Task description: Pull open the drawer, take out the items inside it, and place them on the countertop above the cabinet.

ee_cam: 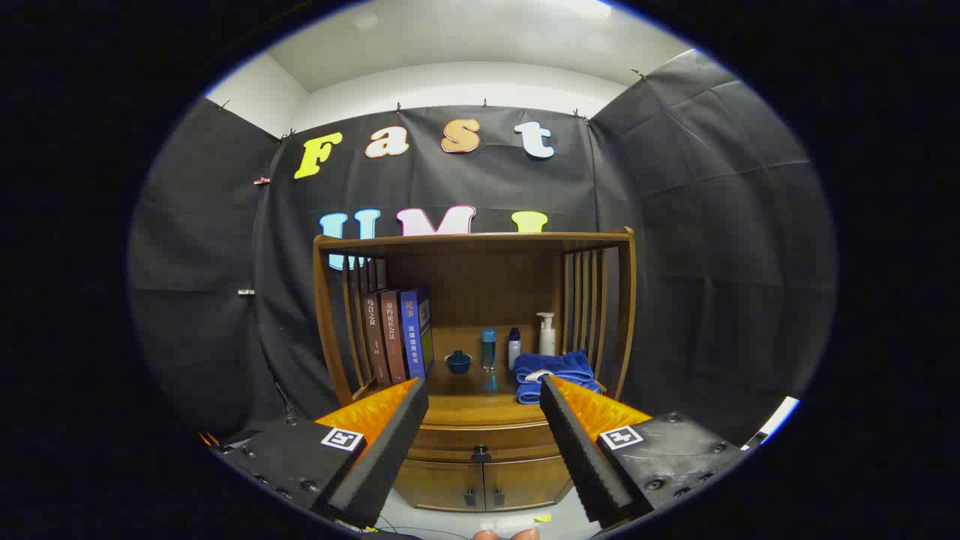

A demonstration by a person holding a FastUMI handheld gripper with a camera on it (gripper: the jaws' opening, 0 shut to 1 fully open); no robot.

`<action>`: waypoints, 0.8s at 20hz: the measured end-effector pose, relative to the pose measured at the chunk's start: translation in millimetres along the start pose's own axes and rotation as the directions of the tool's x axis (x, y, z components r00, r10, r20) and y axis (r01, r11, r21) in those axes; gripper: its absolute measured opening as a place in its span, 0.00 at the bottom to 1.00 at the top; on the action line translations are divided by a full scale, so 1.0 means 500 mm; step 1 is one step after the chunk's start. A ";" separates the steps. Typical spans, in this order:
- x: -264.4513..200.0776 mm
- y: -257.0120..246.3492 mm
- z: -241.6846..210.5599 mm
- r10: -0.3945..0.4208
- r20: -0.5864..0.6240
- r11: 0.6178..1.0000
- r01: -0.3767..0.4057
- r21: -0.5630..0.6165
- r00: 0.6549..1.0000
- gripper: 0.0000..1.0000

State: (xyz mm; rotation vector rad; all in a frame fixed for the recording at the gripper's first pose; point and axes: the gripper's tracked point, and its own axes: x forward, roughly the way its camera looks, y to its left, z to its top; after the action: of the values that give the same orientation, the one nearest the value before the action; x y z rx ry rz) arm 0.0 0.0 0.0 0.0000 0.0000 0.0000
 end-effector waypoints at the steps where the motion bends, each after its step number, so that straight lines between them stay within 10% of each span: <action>1: -0.001 -0.003 -0.001 -0.001 0.000 1.000 0.001 0.000 1.000 0.99; 16: 0.002 -0.025 0.002 -0.017 0.004 1.000 0.017 -0.002 1.000 0.99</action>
State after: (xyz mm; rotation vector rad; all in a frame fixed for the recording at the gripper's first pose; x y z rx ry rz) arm 1.0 -12.6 1.0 -0.0018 -0.0037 -0.0171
